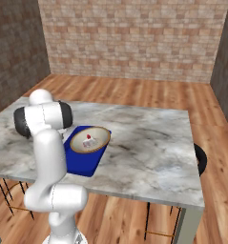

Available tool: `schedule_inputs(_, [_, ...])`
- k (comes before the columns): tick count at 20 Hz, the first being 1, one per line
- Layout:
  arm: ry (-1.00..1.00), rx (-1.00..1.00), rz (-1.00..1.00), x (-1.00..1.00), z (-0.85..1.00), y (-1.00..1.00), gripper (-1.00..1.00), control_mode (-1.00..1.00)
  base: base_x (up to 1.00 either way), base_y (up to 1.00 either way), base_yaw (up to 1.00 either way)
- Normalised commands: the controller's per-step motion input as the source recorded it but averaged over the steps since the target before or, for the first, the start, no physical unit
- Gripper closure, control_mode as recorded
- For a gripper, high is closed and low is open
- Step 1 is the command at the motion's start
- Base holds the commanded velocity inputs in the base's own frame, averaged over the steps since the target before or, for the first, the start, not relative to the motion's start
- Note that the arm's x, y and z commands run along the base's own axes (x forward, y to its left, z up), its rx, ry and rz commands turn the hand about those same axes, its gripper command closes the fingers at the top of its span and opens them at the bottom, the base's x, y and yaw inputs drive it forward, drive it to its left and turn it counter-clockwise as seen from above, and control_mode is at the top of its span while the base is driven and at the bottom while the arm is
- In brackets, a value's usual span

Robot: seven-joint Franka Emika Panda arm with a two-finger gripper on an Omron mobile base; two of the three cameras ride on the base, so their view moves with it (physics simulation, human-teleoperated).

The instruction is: Place the bowl with cake and the cupcake onto the tray.

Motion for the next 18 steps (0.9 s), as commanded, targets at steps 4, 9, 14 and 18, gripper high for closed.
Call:
schedule_inputs(4, [0.0,0.0,0.1,-0.53,-0.41,-0.33,-1.0,-1.0,0.0,0.0,0.0])
schedule_inputs(9, [0.0,0.0,0.09,-0.32,-0.41,-0.3,-1.0,-1.0,0.0,0.0,0.0])
schedule_inputs(14, [0.0,0.01,0.07,-0.14,-0.42,-0.18,1.0,-1.0,0.0,0.0,0.0])
schedule_inputs(18, [0.0,0.11,0.05,-0.09,-0.27,-0.26,1.0,-1.0,0.0,0.0,0.0])
